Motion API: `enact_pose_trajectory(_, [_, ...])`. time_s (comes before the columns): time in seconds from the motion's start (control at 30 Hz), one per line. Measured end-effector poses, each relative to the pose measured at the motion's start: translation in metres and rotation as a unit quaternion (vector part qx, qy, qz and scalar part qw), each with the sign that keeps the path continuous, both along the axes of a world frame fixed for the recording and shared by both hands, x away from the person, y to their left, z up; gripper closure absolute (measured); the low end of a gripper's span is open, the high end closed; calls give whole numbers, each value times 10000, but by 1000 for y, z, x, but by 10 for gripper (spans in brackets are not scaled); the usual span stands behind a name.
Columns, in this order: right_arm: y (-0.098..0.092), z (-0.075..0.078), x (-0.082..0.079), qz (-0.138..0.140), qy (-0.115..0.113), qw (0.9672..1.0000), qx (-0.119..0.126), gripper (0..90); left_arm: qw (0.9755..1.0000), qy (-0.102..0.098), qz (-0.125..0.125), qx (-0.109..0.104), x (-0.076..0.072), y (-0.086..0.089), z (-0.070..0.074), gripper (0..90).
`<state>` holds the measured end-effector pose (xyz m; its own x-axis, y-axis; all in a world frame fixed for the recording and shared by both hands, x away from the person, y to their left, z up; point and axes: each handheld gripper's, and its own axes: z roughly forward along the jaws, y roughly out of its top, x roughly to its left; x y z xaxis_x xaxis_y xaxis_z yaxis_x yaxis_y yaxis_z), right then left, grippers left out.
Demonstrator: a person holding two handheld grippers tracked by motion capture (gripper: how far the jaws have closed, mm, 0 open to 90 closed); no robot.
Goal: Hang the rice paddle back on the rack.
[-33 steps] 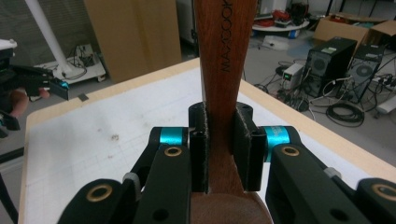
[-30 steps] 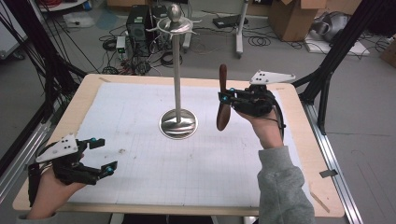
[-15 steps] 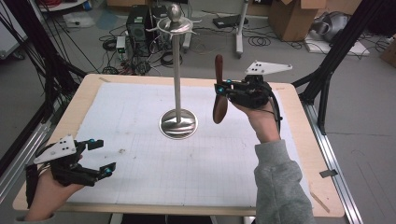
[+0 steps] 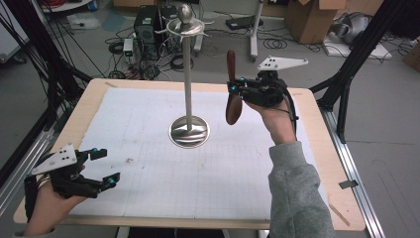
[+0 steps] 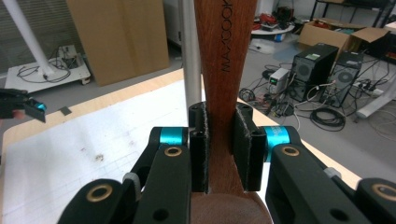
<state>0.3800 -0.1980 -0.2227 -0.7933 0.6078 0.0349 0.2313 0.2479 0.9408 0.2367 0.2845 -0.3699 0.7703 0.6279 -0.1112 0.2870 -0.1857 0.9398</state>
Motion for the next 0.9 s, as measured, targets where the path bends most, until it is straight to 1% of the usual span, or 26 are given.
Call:
enact_pose_trajectory(0.23, [5, 9, 2, -23, -54, 10000, 19, 780, 10000, 18, 21, -2, -1, 1, 0, 55])
enact_pose_trajectory(0.43, [10, 13, 4, -7, -93, 9999, 50, 779, 10000, 5, 17, -3, -1, 2, 0, 55])
enact_pose_trajectory(0.5, [12, 14, 4, 32, -141, 9999, 59, 780, 10000, 1, 18, -6, -2, 2, 1, 55])
enact_pose_trajectory(0.7, [14, 15, 4, 44, -171, 9998, 74, 779, 10000, -2, 27, 5, -2, 3, 1, 55])
enact_pose_trajectory(0.9, [14, 21, 4, 38, -210, 9997, 110, 779, 10000, 23, 37, 11, -2, 3, -1, 55])
